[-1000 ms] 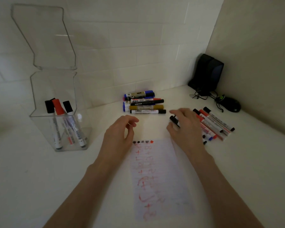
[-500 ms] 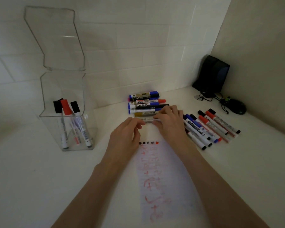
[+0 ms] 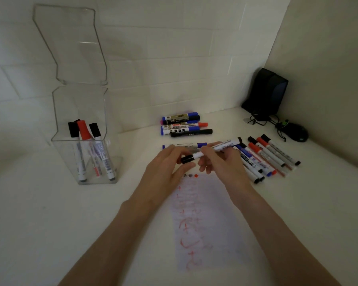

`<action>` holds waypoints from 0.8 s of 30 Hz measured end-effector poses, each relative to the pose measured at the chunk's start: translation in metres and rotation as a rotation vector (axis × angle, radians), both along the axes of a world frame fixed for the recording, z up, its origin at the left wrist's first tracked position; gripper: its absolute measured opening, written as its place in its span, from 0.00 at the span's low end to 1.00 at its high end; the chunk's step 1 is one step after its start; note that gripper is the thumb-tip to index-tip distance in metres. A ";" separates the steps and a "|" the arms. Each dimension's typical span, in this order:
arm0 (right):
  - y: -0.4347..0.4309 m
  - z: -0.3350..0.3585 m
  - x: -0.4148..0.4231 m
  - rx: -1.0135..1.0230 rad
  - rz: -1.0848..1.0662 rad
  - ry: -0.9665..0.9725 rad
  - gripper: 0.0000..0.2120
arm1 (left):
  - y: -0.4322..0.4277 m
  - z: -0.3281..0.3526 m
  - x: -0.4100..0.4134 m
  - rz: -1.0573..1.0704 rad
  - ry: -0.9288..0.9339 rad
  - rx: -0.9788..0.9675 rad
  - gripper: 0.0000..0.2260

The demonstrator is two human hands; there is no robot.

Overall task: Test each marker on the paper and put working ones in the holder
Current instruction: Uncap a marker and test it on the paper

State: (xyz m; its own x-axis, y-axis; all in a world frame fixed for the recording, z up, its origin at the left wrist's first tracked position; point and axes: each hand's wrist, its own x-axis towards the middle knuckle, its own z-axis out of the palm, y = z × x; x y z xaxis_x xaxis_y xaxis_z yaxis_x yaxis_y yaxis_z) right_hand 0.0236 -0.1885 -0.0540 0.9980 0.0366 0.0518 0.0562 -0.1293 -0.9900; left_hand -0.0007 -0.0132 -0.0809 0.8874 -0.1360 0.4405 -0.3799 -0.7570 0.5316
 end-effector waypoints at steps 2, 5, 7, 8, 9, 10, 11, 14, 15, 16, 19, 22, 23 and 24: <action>-0.001 -0.002 -0.003 0.027 0.024 -0.014 0.13 | 0.000 0.000 -0.001 -0.039 -0.042 0.033 0.12; -0.002 -0.007 -0.007 0.021 0.061 -0.045 0.17 | -0.001 -0.001 -0.004 -0.098 -0.009 0.118 0.18; -0.003 -0.009 -0.005 0.026 0.089 -0.050 0.17 | -0.002 -0.005 -0.003 -0.118 0.007 0.146 0.16; -0.003 -0.010 -0.004 0.031 0.102 -0.046 0.16 | -0.002 -0.006 -0.002 -0.119 0.026 0.150 0.14; -0.003 -0.010 -0.003 0.030 0.115 -0.044 0.15 | -0.003 -0.006 -0.001 -0.118 0.049 0.149 0.12; -0.003 -0.009 -0.002 0.022 0.129 -0.045 0.15 | -0.004 -0.007 0.000 -0.115 0.073 0.142 0.12; -0.004 -0.008 -0.002 0.014 0.141 -0.050 0.15 | -0.005 -0.006 0.001 -0.111 0.094 0.131 0.11; -0.005 -0.003 -0.004 0.008 0.159 -0.076 0.13 | -0.007 -0.003 0.002 -0.107 0.136 0.066 0.12; -0.005 -0.002 -0.005 0.011 0.159 -0.096 0.13 | -0.008 -0.002 0.002 -0.113 0.152 0.045 0.12; -0.005 -0.001 -0.005 0.014 0.157 -0.115 0.14 | -0.007 0.000 0.001 -0.122 0.169 0.024 0.11; -0.004 0.002 -0.007 0.019 0.146 -0.140 0.14 | -0.008 0.005 0.001 -0.161 0.180 -0.067 0.11; -0.005 0.006 -0.008 0.016 0.120 -0.135 0.12 | -0.009 0.007 0.001 -0.203 0.185 -0.143 0.13; -0.007 0.009 -0.008 0.011 0.113 -0.144 0.12 | -0.009 0.008 0.001 -0.218 0.206 -0.176 0.14; -0.009 0.010 -0.008 0.010 0.106 -0.155 0.12 | -0.010 0.008 0.001 -0.230 0.225 -0.206 0.14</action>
